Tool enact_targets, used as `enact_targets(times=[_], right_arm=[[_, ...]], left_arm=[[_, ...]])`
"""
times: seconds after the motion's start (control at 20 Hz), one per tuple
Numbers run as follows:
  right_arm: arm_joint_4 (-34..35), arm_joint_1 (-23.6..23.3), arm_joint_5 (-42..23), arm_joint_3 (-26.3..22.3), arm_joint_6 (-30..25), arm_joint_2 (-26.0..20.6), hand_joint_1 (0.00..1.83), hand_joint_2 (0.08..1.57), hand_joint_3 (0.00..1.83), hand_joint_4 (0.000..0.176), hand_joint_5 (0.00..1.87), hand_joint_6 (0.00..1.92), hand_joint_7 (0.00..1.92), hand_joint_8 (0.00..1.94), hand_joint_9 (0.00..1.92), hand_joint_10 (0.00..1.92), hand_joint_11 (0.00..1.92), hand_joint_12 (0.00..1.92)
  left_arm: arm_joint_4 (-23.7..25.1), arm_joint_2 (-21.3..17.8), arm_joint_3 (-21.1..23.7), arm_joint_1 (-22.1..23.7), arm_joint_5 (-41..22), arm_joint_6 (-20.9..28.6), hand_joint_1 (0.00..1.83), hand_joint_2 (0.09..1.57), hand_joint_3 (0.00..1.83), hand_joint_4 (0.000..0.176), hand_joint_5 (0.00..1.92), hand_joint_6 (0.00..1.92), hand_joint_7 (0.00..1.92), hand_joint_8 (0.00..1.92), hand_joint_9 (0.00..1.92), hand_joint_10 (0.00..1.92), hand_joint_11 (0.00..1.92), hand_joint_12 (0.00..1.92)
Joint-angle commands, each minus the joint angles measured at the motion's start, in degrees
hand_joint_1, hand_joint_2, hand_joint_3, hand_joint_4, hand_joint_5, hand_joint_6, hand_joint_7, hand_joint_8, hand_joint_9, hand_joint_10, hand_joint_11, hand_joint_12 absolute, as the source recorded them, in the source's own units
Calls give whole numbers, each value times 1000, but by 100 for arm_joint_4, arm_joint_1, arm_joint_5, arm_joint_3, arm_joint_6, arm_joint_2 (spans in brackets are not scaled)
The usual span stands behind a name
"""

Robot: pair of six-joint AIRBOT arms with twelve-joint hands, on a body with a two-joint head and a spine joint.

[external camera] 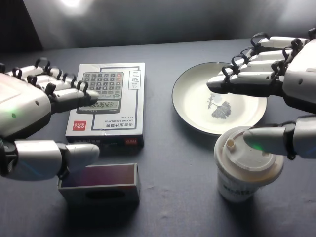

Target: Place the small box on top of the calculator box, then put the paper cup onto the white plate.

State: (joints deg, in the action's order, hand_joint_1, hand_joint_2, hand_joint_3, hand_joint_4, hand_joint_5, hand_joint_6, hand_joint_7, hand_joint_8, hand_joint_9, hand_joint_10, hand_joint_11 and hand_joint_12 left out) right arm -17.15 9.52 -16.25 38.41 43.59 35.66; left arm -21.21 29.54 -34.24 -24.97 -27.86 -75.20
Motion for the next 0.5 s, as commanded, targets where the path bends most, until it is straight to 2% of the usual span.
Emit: enact_targets(times=[0.0,0.1,0.2,0.35,0.45], right_arm=[[81,-99,-616,-13,-23,-59,0,1342,10,0,226,10,245,8,229,15,0,538],[81,-100,-616,-13,-23,-59,0,1347,4,0,243,7,263,6,252,12,0,596],[81,-100,-616,-13,-23,-59,0,1350,3,0,222,0,244,0,237,2,0,543],[81,-100,-617,-13,-23,-59,0,1350,1,0,238,6,253,3,246,3,0,571],[81,-100,-617,-13,-23,-59,0,1343,0,0,258,7,269,4,259,5,0,619]], left_arm=[[77,-41,-33,75,-599,-8,0,1224,2,0,259,4,239,4,209,4,1,428],[80,-41,-33,83,-586,-12,0,1226,0,0,258,2,239,3,208,2,0,436],[26,-41,-34,83,-492,-36,0,1230,2,0,245,0,221,2,184,4,0,363],[-69,-40,-37,82,-285,-81,4,1215,0,0,256,2,239,1,220,4,0,471],[-143,-36,-34,82,-195,-83,247,1111,0,0,285,1,280,3,264,3,0,590]])
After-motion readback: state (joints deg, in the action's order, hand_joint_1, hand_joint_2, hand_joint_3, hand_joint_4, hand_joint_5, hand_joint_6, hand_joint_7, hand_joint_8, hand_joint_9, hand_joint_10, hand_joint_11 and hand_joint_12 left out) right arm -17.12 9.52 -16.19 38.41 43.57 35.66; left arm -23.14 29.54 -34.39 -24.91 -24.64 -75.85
